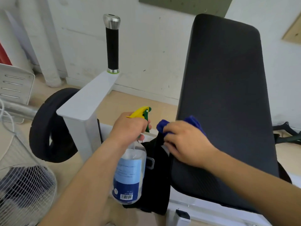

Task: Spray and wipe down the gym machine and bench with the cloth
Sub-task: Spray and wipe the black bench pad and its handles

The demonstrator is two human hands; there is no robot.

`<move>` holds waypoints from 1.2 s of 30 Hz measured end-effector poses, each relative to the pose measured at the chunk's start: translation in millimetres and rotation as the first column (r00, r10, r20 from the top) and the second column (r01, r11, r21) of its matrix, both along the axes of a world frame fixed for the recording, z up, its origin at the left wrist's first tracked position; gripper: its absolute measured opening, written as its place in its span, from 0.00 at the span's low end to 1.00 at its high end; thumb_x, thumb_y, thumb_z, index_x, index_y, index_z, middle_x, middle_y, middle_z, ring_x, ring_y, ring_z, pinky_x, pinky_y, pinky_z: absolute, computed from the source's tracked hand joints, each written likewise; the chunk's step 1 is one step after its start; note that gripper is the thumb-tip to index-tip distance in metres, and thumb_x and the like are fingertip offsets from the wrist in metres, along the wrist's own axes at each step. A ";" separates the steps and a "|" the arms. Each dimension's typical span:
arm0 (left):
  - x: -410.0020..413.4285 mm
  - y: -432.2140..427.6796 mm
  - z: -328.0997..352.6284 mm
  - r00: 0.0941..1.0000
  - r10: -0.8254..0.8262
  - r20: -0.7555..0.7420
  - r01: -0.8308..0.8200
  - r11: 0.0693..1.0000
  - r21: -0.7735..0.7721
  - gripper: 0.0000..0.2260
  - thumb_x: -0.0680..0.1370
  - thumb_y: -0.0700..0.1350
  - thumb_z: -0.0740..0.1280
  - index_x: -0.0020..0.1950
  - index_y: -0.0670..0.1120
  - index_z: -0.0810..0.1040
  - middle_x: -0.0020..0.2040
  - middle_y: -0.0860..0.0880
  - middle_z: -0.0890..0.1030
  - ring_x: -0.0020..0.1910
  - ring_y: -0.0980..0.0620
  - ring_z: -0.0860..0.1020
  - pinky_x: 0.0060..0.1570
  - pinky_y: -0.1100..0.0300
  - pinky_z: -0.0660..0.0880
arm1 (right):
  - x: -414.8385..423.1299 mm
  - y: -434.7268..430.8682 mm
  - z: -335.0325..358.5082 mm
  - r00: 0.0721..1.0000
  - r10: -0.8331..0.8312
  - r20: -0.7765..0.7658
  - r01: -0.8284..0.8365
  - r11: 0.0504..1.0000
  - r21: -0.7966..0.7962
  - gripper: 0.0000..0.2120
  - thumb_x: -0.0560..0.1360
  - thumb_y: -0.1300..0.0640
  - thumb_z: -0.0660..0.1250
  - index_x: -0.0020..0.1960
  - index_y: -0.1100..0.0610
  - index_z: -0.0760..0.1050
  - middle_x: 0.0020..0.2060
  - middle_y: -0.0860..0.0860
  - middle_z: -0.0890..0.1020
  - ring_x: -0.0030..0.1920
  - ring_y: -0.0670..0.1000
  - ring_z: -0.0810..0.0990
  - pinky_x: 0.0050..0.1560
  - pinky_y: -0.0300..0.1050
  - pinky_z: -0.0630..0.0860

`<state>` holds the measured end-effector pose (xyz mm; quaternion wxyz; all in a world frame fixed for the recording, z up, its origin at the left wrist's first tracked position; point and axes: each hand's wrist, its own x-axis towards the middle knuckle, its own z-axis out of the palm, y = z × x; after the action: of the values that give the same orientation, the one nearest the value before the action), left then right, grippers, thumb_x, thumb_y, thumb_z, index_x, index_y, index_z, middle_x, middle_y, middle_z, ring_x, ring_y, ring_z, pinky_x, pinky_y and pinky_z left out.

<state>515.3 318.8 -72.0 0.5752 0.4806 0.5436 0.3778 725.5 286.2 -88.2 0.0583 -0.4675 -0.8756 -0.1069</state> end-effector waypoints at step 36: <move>50.9 46.3 58.6 0.967 -0.173 0.188 0.184 0.982 -0.044 0.14 0.73 0.31 0.62 0.53 0.39 0.83 0.47 0.41 0.86 0.29 0.57 0.78 0.32 0.65 0.72 | 20.7 126.8 85.8 0.948 -0.253 -0.195 0.316 0.834 0.453 0.06 0.77 0.59 0.71 0.46 0.62 0.81 0.42 0.56 0.80 0.46 0.60 0.76 0.44 0.57 0.78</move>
<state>566.2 365.1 -13.4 0.6686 0.4731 0.4542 0.3504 746.2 413.0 -2.5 0.2109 -0.5692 -0.7368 -0.2976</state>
